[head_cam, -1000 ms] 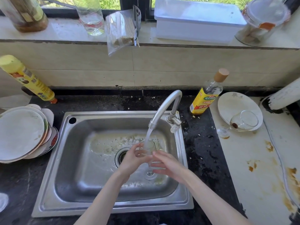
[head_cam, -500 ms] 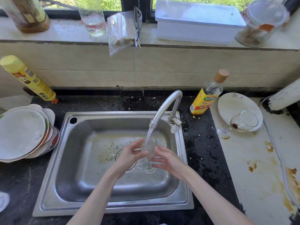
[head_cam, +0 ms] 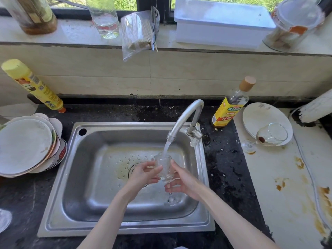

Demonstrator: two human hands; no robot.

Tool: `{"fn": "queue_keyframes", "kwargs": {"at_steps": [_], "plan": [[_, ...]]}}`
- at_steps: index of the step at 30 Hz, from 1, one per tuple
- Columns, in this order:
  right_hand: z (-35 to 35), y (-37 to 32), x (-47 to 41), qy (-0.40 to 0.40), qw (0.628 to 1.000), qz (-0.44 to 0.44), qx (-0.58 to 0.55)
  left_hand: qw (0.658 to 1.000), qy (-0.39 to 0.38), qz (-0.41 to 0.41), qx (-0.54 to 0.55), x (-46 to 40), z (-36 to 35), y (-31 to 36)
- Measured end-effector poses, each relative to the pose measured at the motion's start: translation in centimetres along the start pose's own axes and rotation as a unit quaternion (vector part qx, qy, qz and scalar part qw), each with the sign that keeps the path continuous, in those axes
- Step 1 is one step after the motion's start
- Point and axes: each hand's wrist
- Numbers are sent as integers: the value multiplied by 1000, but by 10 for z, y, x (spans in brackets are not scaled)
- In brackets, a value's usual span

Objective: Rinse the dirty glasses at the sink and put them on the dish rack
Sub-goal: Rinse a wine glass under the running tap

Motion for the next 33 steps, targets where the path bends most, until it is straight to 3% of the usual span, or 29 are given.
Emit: {"fn": "queue_keyframes", "kwargs": {"at_steps": [6,14,26,33], "plan": [[-5,-2,-2,24,992,-119,19,994,-12,103,-22,3,-7,-6],[-3,2,-3,68,986,-118,99,984,-6,174,27,2,-7,-9],[-8,2,-12,61,995,74,14,991,32,-8,133,5,-4,-3],[-9,-1,-17,57,993,101,-34,992,49,-106,47,4,-5,5]]}}
Point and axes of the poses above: each hand's wrist, its own x-axis away from the middle knuckle, its own z-axis out of the back of the hand, y = z × x, and after that the axes turned 6 degrees about -z, right-handed
